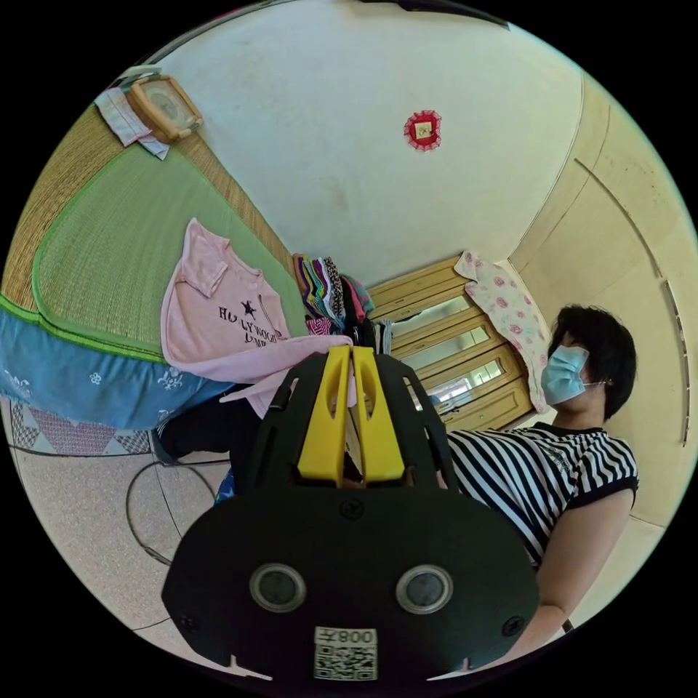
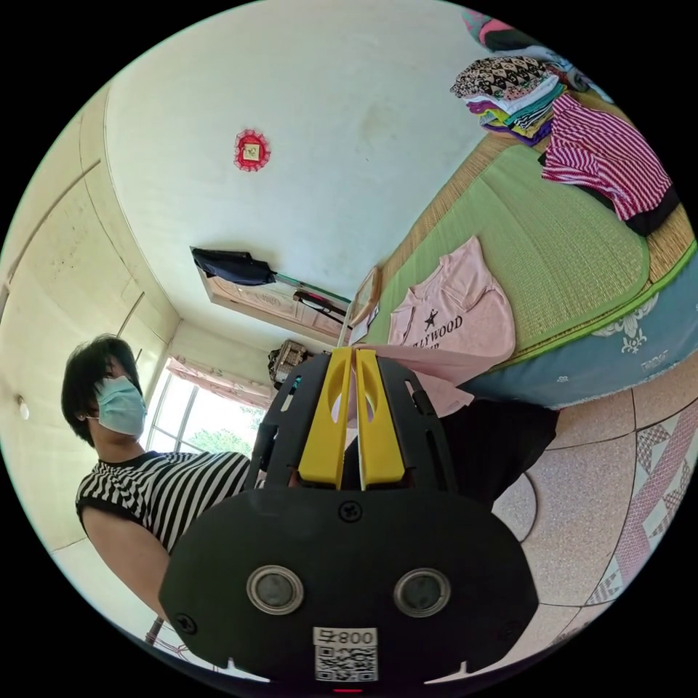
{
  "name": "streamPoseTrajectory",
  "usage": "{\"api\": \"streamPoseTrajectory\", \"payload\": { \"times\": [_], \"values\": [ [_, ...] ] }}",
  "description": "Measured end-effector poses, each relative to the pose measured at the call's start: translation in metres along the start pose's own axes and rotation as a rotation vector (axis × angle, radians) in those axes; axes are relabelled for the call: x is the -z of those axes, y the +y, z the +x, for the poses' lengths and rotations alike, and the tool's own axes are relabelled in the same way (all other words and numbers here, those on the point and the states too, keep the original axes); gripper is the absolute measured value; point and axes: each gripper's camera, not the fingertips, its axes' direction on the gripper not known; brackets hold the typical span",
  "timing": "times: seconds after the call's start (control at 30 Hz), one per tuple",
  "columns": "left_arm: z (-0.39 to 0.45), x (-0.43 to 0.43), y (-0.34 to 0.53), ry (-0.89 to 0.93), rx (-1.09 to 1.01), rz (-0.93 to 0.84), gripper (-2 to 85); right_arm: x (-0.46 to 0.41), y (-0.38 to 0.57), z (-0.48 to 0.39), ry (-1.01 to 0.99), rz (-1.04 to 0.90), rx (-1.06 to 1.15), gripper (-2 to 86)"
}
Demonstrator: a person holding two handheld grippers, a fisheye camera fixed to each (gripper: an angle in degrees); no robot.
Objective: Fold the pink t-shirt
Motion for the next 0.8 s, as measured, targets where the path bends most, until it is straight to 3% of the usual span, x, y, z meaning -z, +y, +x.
{"api": "streamPoseTrajectory", "payload": {
  "times": [0.8],
  "values": [
    [-0.051, -0.084, -0.245, -0.081, 0.038, 0.043, 0.5, -0.08, -0.232, 0.017, 0.05, -0.107, -0.02, 0.3]
  ]
}}
